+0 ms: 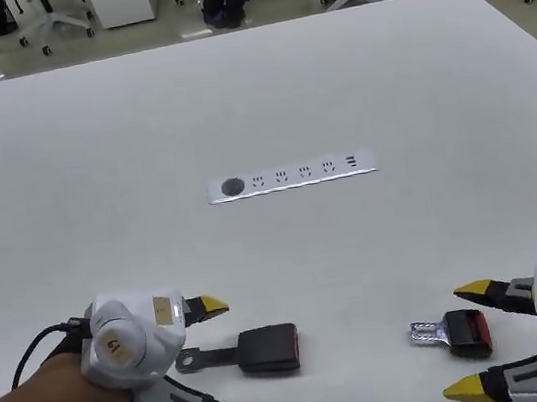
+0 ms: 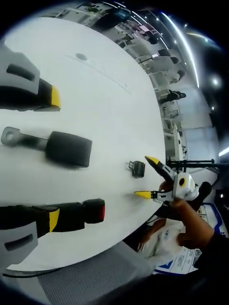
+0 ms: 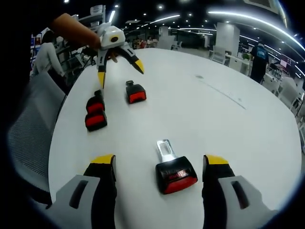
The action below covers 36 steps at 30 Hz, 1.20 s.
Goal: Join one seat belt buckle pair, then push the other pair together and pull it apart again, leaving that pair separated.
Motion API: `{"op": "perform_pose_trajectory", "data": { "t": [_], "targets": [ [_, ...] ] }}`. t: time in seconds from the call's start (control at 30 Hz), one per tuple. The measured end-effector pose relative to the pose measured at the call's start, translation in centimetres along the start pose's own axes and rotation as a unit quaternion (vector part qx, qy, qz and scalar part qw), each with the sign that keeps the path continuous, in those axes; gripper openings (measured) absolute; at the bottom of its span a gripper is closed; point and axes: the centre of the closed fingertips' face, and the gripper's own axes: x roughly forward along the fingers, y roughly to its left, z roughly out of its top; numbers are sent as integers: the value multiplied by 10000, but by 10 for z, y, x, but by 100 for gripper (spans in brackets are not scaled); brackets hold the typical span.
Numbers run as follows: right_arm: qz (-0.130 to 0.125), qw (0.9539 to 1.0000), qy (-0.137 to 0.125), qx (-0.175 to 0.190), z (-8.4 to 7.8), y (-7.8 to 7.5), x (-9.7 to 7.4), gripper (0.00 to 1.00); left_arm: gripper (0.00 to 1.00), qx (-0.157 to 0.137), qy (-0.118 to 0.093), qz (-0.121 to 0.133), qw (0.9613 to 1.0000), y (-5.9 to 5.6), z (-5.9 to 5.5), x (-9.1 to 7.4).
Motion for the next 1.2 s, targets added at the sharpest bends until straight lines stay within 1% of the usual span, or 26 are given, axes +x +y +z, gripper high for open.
{"op": "perform_pose_trajectory", "data": {
  "t": [0.1,0.17,0.3,0.47,0.53,0.6,0.67,0.7,0.77,0.8,0.9,1.0,1.07,1.1,1.13,1.17,1.2],
  "targets": [
    [19,10000,84,2,-5,-5,-1,73,82,75,52,-80,9999,3,-2,7],
    [78,9998,96,134,-10,-8,0,74,80,100,94,-125,9998,6,-5,14],
    [124,9996,177,169,-16,-8,2,74,78,122,130,-215,9996,7,-8,23],
    [198,9992,292,159,-22,-9,4,71,75,142,186,-315,9992,9,-12,32],
    [240,9990,328,168,-23,-9,4,67,73,132,183,-344,9992,9,-13,34],
    [292,9987,385,176,-25,-8,4,63,71,150,123,-349,9992,10,-11,37],
    [305,9987,404,49,-25,-9,5,60,65,193,164,-386,9989,9,-13,40],
    [325,9986,410,50,-25,-9,6,60,60,236,214,-438,9985,8,-15,41],
    [361,9986,385,38,-25,-10,6,56,56,317,219,-482,9981,6,-15,43],
    [371,9985,414,-2,-25,-11,7,54,54,290,172,-548,9979,4,-14,44],
    [368,9982,460,-90,-25,-13,8,51,53,285,133,-536,9981,5,-13,44],
    [349,9978,512,-235,-26,-17,8,45,51,251,88,-548,9981,7,-13,44],
    [379,9977,507,-251,-24,-18,9,41,49,230,82,-562,9981,7,-13,44],
    [367,9974,545,-287,-25,-18,9,37,47,238,69,-554,9982,9,-12,44],
    [400,9970,564,-343,-25,-19,10,36,45,225,91,-530,9983,10,-13,45],
    [399,9969,582,-357,-25,-19,10,36,43,193,70,-521,9984,10,-12,46],
    [430,9966,602,-368,-24,-19,10,36,39,201,100,-458,9987,14,-15,49]
  ]
}}
